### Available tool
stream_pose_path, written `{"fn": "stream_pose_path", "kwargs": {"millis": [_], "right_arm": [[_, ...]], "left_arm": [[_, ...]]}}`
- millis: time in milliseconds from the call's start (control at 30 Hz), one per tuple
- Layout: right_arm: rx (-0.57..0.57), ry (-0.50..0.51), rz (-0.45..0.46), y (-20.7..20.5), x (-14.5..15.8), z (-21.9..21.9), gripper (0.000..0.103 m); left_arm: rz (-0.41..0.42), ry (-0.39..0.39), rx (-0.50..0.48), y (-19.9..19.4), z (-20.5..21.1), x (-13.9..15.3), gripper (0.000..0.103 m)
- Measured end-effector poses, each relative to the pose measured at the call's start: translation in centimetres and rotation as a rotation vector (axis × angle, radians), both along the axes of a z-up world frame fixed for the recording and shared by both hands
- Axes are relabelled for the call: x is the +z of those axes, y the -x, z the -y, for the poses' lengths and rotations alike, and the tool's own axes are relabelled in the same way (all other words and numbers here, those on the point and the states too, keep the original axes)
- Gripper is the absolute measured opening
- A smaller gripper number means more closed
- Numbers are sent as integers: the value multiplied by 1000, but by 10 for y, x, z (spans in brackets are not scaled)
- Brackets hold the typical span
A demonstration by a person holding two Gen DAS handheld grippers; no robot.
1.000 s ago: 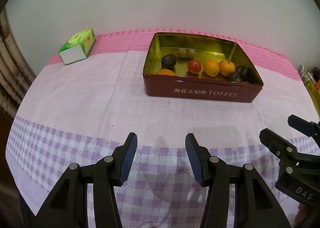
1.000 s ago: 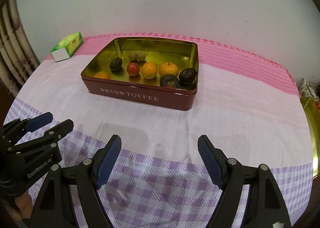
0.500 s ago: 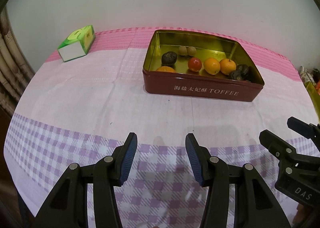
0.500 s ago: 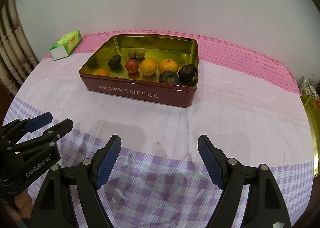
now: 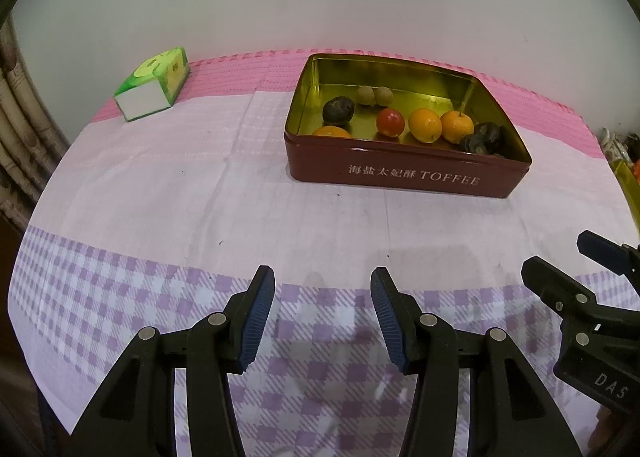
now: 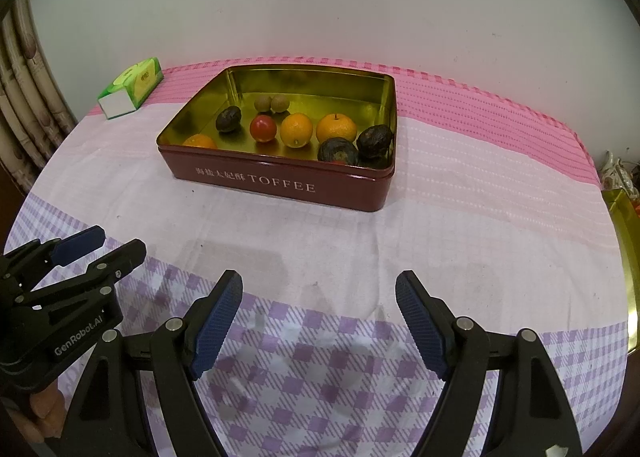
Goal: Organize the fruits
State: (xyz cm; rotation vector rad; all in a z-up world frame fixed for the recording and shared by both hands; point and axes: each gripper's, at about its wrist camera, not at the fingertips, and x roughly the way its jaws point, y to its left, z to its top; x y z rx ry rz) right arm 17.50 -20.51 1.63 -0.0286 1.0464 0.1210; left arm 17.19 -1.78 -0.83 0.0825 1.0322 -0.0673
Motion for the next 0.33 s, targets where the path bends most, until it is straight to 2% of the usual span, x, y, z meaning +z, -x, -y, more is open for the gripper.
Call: {"fn": "stream_pose_path", "kwargs": {"millis": [333], "right_arm": [[1, 2, -1, -1, -1, 1, 77]], "left_arm": [[2, -2, -13, 1, 3, -1, 51]]}}
